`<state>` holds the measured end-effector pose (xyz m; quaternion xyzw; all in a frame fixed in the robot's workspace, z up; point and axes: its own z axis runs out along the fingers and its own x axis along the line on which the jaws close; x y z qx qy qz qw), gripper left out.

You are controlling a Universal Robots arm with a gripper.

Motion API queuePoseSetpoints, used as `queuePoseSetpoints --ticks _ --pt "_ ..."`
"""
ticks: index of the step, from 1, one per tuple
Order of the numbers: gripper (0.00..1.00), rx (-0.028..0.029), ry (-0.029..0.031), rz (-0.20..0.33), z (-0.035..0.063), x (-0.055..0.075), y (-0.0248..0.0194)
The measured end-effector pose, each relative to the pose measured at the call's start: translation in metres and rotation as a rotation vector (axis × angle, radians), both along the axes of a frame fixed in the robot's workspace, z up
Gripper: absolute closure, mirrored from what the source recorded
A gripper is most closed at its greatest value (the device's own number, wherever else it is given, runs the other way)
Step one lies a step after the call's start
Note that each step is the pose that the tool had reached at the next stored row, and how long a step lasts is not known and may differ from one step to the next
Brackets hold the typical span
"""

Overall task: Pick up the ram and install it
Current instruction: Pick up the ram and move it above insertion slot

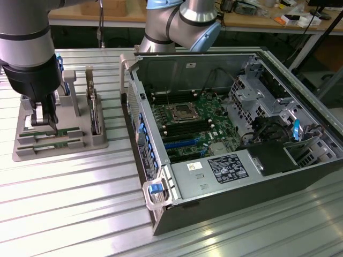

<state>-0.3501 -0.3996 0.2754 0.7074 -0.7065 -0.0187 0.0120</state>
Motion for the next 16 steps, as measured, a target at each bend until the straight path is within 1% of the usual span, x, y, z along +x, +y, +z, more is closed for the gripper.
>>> queuePoseSetpoints --ticks 8,12,16 --pt "0.64 0.0000 0.0000 0.001 -0.0098 0.000 0.0000" --pt "0.64 0.0000 0.0000 0.002 -0.0168 0.000 0.0000" --pt "0.64 0.0000 0.0000 0.003 -0.0205 0.000 0.0000"
